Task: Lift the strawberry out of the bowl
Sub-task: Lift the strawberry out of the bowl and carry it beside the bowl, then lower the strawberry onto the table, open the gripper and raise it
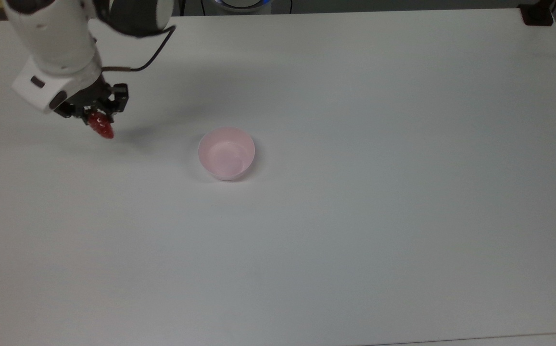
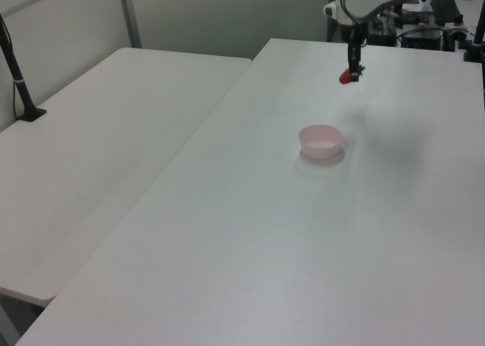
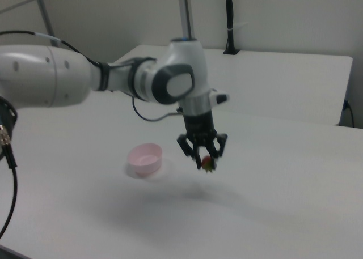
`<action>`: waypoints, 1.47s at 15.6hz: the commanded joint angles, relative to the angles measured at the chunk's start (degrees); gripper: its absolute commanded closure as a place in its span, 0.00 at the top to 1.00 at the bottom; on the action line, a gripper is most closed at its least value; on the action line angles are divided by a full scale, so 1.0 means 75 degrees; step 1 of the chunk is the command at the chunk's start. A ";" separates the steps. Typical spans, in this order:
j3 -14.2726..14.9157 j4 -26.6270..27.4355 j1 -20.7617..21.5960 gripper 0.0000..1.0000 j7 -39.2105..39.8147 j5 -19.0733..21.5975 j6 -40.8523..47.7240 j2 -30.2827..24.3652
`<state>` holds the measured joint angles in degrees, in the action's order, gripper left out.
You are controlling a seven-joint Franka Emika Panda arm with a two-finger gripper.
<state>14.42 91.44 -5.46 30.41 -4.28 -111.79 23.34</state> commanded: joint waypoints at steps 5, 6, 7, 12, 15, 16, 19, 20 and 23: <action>0.0023 0.0031 -0.0138 0.43 0.0058 0.0078 -0.1114 0.0860; 0.0011 0.0043 -0.0139 0.47 0.0024 0.0078 -0.1126 0.0860; 0.0011 0.0054 -0.0139 0.62 -0.0139 0.0067 -0.1126 0.0860; -0.0001 -0.0004 -0.0080 1.00 -0.0784 -0.0003 -0.1115 0.0441; -0.0374 0.0054 -0.0057 1.00 -0.1579 -0.0086 -0.0835 -0.0740; -0.0666 0.0054 -0.0080 1.00 -0.1907 -0.0132 -0.0323 -0.1128; -0.1813 0.0054 -0.0162 1.00 -0.3019 -0.0682 0.1132 -0.1962; -0.2107 0.0054 -0.0197 1.00 -0.3534 -0.0695 0.1286 -0.2045; -0.2286 0.0217 -0.0093 1.00 -0.4555 -0.0543 0.1253 -0.2478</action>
<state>-1.61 89.38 -6.31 3.09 -8.19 -101.55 7.96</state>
